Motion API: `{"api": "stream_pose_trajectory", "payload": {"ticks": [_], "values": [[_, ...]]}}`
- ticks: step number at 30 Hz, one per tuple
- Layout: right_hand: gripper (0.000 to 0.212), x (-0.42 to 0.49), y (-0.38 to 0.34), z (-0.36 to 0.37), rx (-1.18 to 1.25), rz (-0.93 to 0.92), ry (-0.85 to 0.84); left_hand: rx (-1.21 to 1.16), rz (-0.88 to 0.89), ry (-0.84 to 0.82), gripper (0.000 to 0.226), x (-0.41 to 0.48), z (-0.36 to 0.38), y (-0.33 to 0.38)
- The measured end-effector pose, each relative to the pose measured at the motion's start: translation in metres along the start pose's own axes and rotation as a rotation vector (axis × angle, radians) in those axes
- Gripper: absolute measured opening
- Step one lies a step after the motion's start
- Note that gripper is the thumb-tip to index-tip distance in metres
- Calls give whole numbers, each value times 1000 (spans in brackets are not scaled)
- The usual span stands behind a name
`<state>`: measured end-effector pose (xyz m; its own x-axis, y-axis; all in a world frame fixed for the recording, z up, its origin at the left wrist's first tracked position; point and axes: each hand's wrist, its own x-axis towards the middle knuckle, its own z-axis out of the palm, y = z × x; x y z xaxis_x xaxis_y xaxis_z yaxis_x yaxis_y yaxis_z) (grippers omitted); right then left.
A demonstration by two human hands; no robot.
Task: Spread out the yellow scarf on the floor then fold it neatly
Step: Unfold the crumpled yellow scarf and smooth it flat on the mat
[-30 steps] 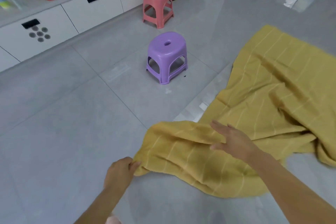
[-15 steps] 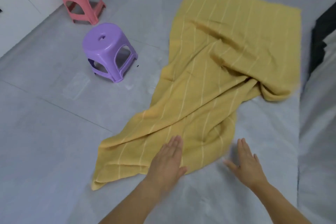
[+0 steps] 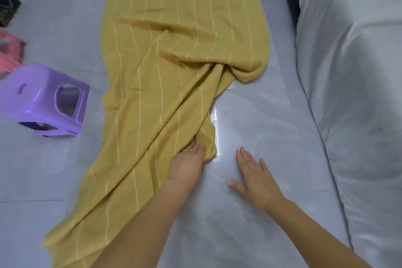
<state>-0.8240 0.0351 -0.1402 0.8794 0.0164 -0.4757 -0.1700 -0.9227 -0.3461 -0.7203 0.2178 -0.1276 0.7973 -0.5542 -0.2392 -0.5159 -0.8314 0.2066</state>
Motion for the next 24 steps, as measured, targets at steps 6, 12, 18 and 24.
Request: {"api": "stream_pose_trajectory", "payload": {"ticks": [6, 12, 18, 24], "values": [[106, 9, -2, -4, 24, 32, 78, -347, -32, -134, 69, -65, -20, 6], [69, 69, 5, -43, -44, 97, 185, -447, -137, -375, 81, -115, -5, -12], [59, 119, 2, -59, -140, 7, 194, -313, -158, -898, 52, -120, 51, -16], [61, 111, 10, -40, -301, -76, 107, 296, 475, -501, 54, -156, 94, -71]]}}
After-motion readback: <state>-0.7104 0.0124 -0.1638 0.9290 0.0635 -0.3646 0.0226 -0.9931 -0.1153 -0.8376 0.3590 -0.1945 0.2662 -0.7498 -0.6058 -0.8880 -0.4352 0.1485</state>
